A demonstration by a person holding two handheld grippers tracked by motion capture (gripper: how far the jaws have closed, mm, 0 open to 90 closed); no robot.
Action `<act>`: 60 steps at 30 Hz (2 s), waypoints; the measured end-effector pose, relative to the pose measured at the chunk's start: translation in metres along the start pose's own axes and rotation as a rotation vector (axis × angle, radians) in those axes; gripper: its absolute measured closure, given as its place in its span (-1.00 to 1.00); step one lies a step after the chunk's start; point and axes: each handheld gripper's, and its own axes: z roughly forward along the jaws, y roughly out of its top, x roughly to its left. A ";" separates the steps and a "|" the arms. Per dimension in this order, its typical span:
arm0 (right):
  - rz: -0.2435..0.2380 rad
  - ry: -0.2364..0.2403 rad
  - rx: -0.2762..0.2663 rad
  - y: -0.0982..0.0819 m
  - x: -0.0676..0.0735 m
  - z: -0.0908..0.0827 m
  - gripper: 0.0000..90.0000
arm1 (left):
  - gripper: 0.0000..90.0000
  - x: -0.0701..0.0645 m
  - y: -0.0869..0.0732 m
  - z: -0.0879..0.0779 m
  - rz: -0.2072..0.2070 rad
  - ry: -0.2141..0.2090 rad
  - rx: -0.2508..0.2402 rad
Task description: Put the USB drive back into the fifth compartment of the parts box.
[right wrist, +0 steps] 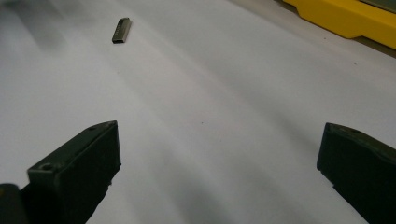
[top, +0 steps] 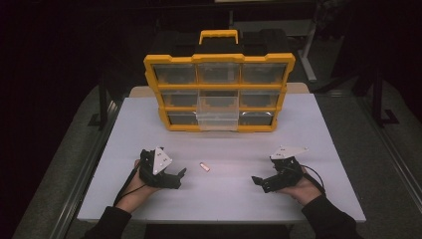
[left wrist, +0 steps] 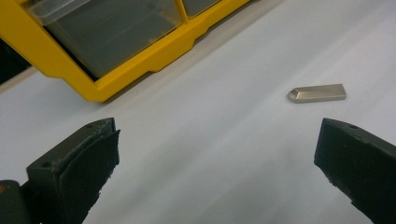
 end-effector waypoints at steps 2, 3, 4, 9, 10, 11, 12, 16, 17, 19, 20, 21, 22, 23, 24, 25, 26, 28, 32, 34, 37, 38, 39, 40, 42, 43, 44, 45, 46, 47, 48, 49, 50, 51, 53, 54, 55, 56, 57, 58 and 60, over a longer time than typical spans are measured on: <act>0.000 0.000 0.000 0.000 0.000 0.000 -1.00 | -1.00 0.003 0.000 -0.001 -0.044 -0.022 -0.005; 0.000 0.000 0.000 0.000 0.000 0.000 -1.00 | -1.00 0.004 0.000 -0.001 -0.060 -0.029 -0.007; 0.000 0.001 0.000 0.000 0.000 0.000 -1.00 | -1.00 0.005 0.000 -0.002 -0.081 -0.040 -0.011; 0.000 0.000 -0.001 0.000 0.000 -0.001 -1.00 | -1.00 0.011 -0.002 -0.004 -0.125 -0.059 -0.015; 0.000 0.000 -0.001 0.000 0.000 -0.001 -1.00 | -1.00 0.013 -0.003 -0.005 -0.134 -0.064 -0.015; 0.001 0.001 -0.001 0.000 0.000 -0.001 -1.00 | -1.00 0.014 -0.004 -0.006 -0.149 -0.072 -0.017; 0.000 0.001 -0.001 0.000 0.000 -0.001 -1.00 | -1.00 0.015 -0.005 -0.007 -0.150 -0.075 -0.016; 0.003 0.002 -0.002 0.000 0.000 -0.001 -1.00 | -1.00 0.019 -0.010 -0.011 -0.165 -0.094 -0.019; 0.003 0.001 -0.001 0.000 0.000 -0.001 -1.00 | -1.00 0.019 -0.011 -0.012 -0.172 -0.097 -0.024; 0.004 0.001 -0.002 0.000 0.000 -0.001 -1.00 | -1.00 0.021 -0.013 -0.014 -0.178 -0.110 -0.031; 0.004 0.001 -0.002 0.000 0.000 -0.001 -1.00 | -1.00 0.021 -0.013 -0.014 -0.178 -0.110 -0.031; 0.002 0.001 -0.002 0.000 0.000 -0.001 -1.00 | -1.00 0.022 -0.014 -0.016 -0.185 -0.124 -0.039; 0.003 0.001 -0.002 0.000 0.000 0.000 -1.00 | -1.00 0.023 -0.015 -0.017 -0.182 -0.128 -0.040; 0.003 0.001 -0.002 0.000 0.000 0.000 -1.00 | -1.00 0.023 -0.015 -0.017 -0.182 -0.128 -0.040; 0.003 0.001 -0.002 0.000 0.000 -0.001 -1.00 | -1.00 0.024 -0.017 -0.019 -0.181 -0.138 -0.048; 0.006 0.001 -0.001 0.000 0.000 -0.001 -1.00 | -1.00 0.025 -0.019 -0.021 -0.179 -0.147 -0.052; 0.004 0.001 -0.001 0.000 0.000 -0.001 -1.00 | -1.00 0.026 -0.020 -0.022 -0.179 -0.152 -0.054; 0.005 0.001 -0.002 0.000 0.000 -0.001 -1.00 | -1.00 0.026 -0.023 -0.024 -0.177 -0.164 -0.053; 0.004 0.004 -0.001 0.000 0.000 -0.001 -1.00 | -1.00 0.028 -0.028 -0.027 -0.180 -0.176 -0.059; 0.001 0.006 -0.001 0.000 0.000 0.000 -1.00 | -1.00 0.029 -0.028 -0.026 -0.185 -0.180 -0.067; -0.003 0.013 0.006 0.001 0.000 0.001 -1.00 | -1.00 0.029 -0.028 -0.025 -0.186 -0.185 -0.078; -0.005 0.013 0.006 0.001 0.001 0.002 -1.00 | -1.00 0.029 -0.028 -0.025 -0.185 -0.186 -0.079; -0.006 0.014 0.008 0.002 0.001 0.002 -1.00 | -1.00 0.029 -0.028 -0.025 -0.182 -0.185 -0.081; -0.010 0.015 0.006 0.003 0.001 0.002 -1.00 | -1.00 0.029 -0.028 -0.025 -0.181 -0.185 -0.081; -0.011 0.017 0.007 0.004 0.001 0.002 -1.00 | -1.00 0.029 -0.028 -0.025 -0.178 -0.186 -0.083; -0.004 0.027 0.007 0.005 0.000 0.003 -1.00 | -1.00 0.029 -0.028 -0.025 -0.177 -0.186 -0.083; -0.003 0.029 0.008 0.005 0.000 0.003 -1.00 | -1.00 0.030 -0.028 -0.025 -0.176 -0.187 -0.084; -0.004 0.036 0.013 0.006 0.000 0.003 -1.00 | -1.00 0.030 -0.027 -0.025 -0.176 -0.189 -0.087; -0.005 0.040 0.015 0.007 0.001 0.004 -1.00 | -1.00 0.030 -0.027 -0.025 -0.180 -0.190 -0.091; -0.011 0.048 0.014 0.008 0.001 0.005 -1.00 | -1.00 0.030 -0.027 -0.025 -0.180 -0.189 -0.092; -0.009 0.052 0.016 0.009 0.001 0.005 -1.00 | -1.00 0.030 -0.027 -0.025 -0.182 -0.189 -0.094; -0.013 0.057 0.016 0.010 0.001 0.005 -1.00 | -1.00 0.030 -0.026 -0.025 -0.182 -0.190 -0.095; -0.012 0.064 0.017 0.012 0.002 0.005 -1.00 | -1.00 0.030 -0.026 -0.025 -0.182 -0.190 -0.096; -0.014 0.068 0.018 0.014 0.003 0.005 -1.00 | -1.00 0.030 -0.026 -0.025 -0.183 -0.192 -0.097; -0.018 0.077 0.014 0.018 0.004 0.005 -1.00 | -1.00 0.030 -0.026 -0.026 -0.180 -0.193 -0.100; -0.020 0.079 0.013 0.019 0.005 0.004 -1.00 | -1.00 0.030 -0.026 -0.026 -0.181 -0.193 -0.101; -0.025 0.081 0.010 0.020 0.005 0.004 -1.00 | -1.00 0.031 -0.026 -0.026 -0.184 -0.193 -0.105; -0.023 0.088 0.007 0.022 0.006 0.004 -1.00 | -1.00 0.031 -0.025 -0.027 -0.187 -0.193 -0.107; -0.024 0.088 0.008 0.023 0.006 0.005 -1.00 | -1.00 0.032 -0.025 -0.027 -0.189 -0.193 -0.109; -0.023 0.086 0.009 0.024 0.006 0.005 -1.00 | -1.00 0.032 -0.025 -0.027 -0.189 -0.192 -0.110; -0.022 0.092 0.009 0.027 0.005 0.007 -1.00 | -1.00 0.032 -0.025 -0.027 -0.188 -0.194 -0.111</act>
